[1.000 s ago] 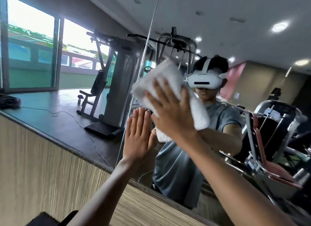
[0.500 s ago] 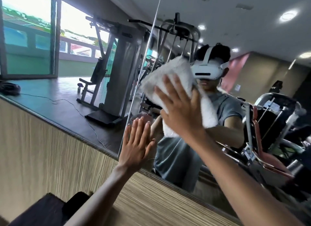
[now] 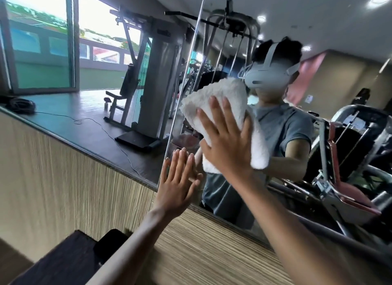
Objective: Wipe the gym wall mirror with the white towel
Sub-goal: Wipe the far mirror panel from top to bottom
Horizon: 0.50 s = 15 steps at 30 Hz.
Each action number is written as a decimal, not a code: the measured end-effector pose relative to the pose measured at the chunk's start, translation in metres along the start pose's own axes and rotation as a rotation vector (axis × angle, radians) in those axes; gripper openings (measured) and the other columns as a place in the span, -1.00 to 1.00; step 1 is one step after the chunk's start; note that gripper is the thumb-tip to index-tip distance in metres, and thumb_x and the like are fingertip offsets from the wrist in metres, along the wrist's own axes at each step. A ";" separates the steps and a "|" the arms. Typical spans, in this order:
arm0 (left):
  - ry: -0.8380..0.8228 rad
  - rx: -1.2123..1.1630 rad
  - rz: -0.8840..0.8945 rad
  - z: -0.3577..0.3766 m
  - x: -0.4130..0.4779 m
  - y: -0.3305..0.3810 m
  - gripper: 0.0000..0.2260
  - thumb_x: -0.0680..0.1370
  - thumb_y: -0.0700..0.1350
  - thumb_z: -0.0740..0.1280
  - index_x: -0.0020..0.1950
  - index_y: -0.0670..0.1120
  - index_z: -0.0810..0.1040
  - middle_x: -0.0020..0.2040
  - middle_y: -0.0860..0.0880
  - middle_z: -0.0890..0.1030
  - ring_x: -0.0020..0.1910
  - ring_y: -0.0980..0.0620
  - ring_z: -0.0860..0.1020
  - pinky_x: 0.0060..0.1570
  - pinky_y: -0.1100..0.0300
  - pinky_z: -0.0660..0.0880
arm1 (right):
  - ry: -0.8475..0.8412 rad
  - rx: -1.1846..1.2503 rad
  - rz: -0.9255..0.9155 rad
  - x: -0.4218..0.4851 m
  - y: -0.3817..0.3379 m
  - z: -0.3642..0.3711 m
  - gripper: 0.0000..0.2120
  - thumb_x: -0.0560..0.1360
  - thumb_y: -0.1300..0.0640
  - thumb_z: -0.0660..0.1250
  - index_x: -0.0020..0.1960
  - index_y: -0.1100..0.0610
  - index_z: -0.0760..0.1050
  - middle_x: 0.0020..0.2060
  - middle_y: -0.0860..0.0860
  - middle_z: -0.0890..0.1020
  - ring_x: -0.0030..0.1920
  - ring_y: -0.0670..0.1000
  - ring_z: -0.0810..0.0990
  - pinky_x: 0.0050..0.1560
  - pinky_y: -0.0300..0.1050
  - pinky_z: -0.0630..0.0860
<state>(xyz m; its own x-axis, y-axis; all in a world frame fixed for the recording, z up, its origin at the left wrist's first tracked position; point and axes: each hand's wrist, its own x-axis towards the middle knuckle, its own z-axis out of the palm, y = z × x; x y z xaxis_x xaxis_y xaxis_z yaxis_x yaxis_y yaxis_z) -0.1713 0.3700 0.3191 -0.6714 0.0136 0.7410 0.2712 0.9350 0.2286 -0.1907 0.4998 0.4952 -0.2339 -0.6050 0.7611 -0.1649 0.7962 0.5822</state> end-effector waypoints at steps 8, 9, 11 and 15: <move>-0.056 -0.153 -0.365 0.023 -0.083 -0.047 -0.31 0.66 0.25 -0.05 0.63 -0.06 -0.25 0.63 -0.05 -0.30 0.62 -0.06 -0.21 0.57 -0.18 -0.06 | -0.087 0.145 -0.320 -0.057 0.030 -0.001 -0.37 0.47 -0.08 0.34 0.52 -0.07 0.35 0.58 0.01 0.23 0.57 0.06 0.17 0.43 0.31 0.07; -0.066 -0.173 -0.393 0.024 -0.086 -0.051 -0.30 0.65 0.27 -0.05 0.62 -0.04 -0.28 0.62 -0.01 -0.33 0.62 -0.02 -0.23 0.56 -0.17 -0.06 | -0.045 0.168 -0.216 -0.047 0.035 -0.004 -0.37 0.47 -0.07 0.33 0.53 -0.06 0.33 0.58 0.00 0.23 0.58 0.05 0.16 0.44 0.30 0.07; -0.122 -0.201 -0.422 0.024 -0.085 -0.053 -0.31 0.62 0.32 -0.11 0.62 0.03 -0.30 0.61 0.06 -0.34 0.61 0.04 -0.27 0.56 -0.15 -0.10 | 0.061 0.201 0.038 -0.022 0.026 -0.008 -0.38 0.50 -0.05 0.29 0.55 -0.04 0.29 0.57 0.00 0.25 0.57 0.06 0.15 0.43 0.29 0.13; -0.179 -0.169 -0.490 0.030 -0.081 -0.044 -0.23 0.54 0.42 -0.32 0.61 -0.02 -0.30 0.61 0.06 -0.36 0.57 0.10 -0.36 0.57 -0.09 -0.19 | 0.055 0.192 0.095 -0.015 -0.034 0.007 -0.40 0.49 -0.01 0.26 0.53 -0.06 0.34 0.57 0.05 0.26 0.57 0.10 0.19 0.46 0.26 0.00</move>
<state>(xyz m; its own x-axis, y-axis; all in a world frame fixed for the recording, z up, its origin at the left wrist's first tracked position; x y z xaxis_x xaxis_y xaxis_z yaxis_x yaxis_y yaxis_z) -0.1498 0.3385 0.2297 -0.8501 -0.3351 0.4063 -0.0055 0.7771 0.6293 -0.1878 0.4818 0.4620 -0.2048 -0.5228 0.8275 -0.3252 0.8337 0.4463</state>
